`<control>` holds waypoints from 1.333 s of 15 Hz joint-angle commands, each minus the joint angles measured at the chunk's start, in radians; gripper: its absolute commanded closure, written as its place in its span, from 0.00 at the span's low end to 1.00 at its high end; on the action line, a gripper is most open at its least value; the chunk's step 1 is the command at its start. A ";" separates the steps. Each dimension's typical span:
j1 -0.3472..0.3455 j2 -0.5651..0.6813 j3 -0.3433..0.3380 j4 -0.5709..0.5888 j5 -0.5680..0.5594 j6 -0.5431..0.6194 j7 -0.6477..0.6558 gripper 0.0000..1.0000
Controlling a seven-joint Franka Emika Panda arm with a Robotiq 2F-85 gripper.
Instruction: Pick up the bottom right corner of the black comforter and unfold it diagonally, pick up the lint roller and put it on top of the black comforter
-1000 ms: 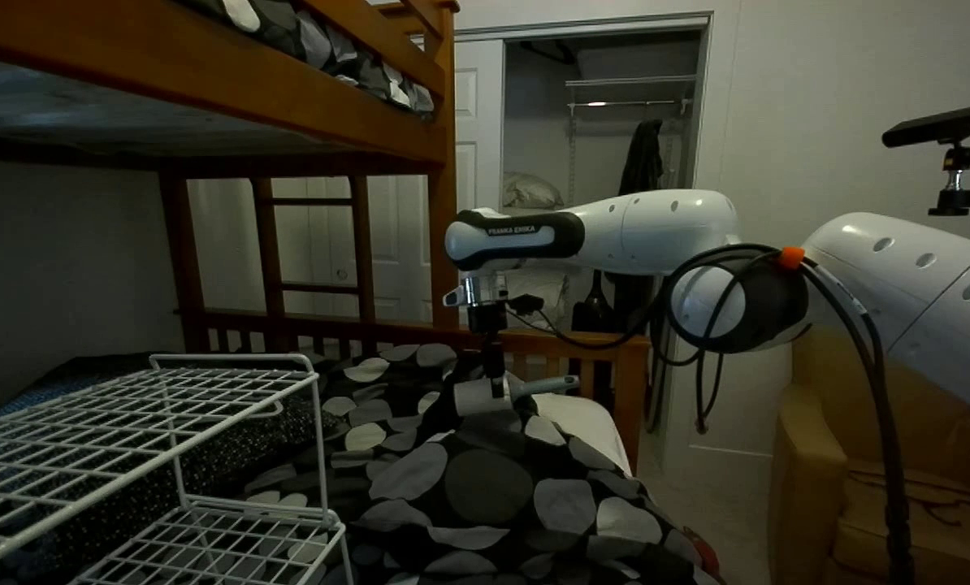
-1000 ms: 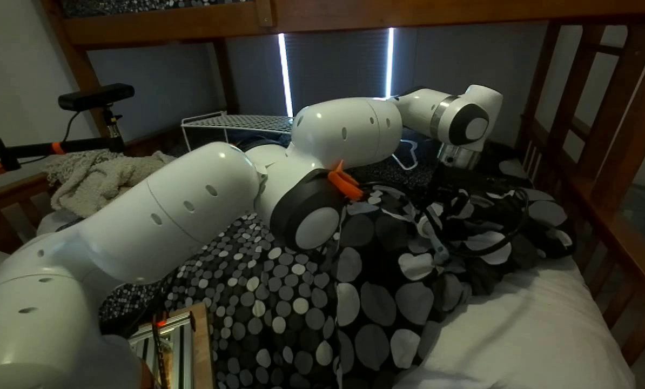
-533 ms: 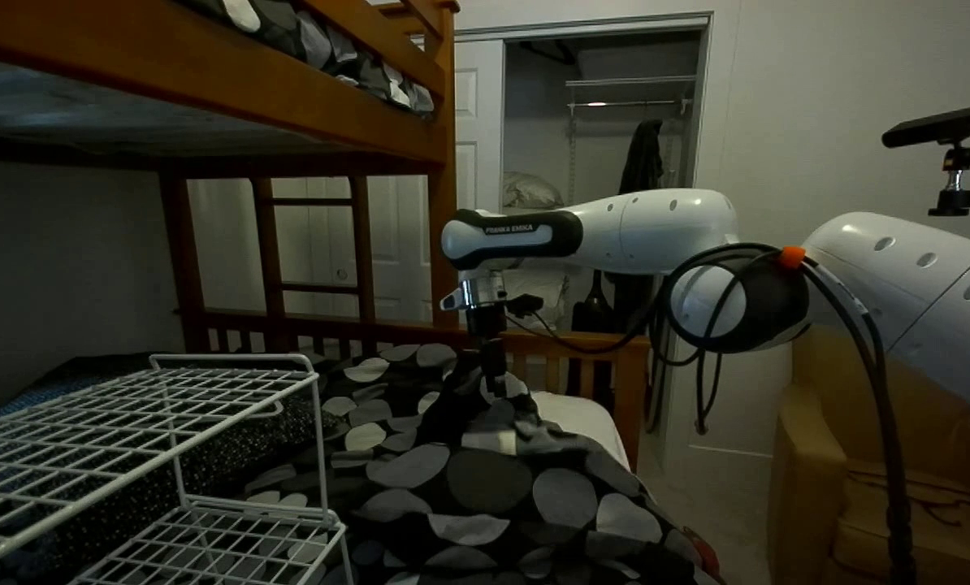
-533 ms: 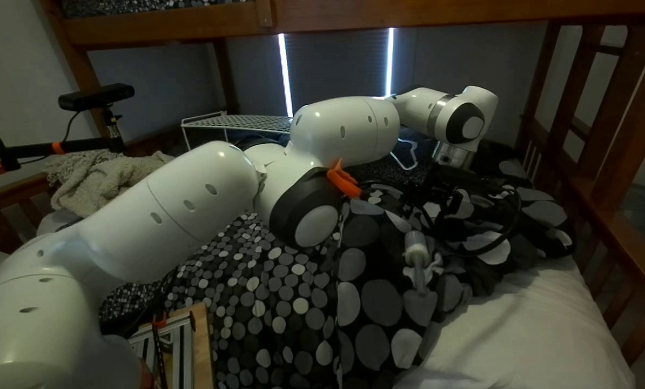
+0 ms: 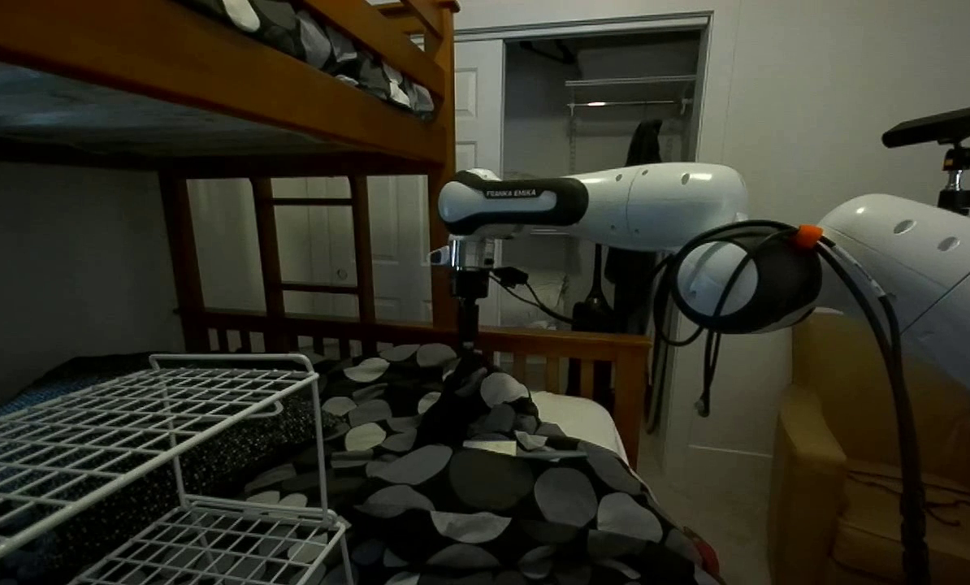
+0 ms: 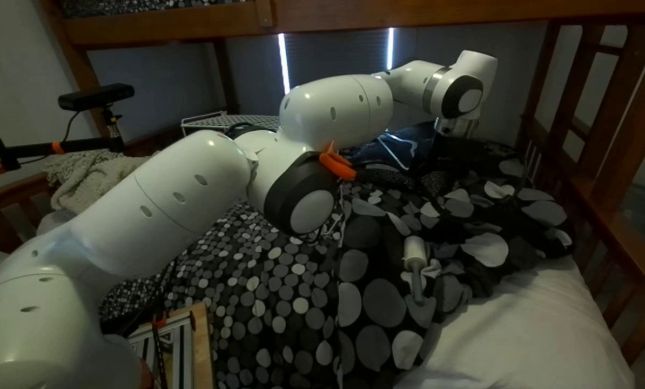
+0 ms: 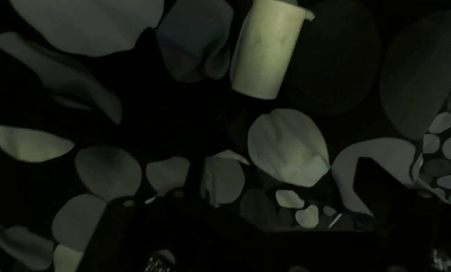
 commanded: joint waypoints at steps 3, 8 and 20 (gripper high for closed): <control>0.050 -0.081 -0.046 -0.027 -0.061 0.158 0.145 0.00; 0.074 -0.154 -0.075 -0.056 -0.090 0.118 0.322 0.00; 0.041 -0.261 -0.069 -0.127 -0.067 -0.035 0.354 0.00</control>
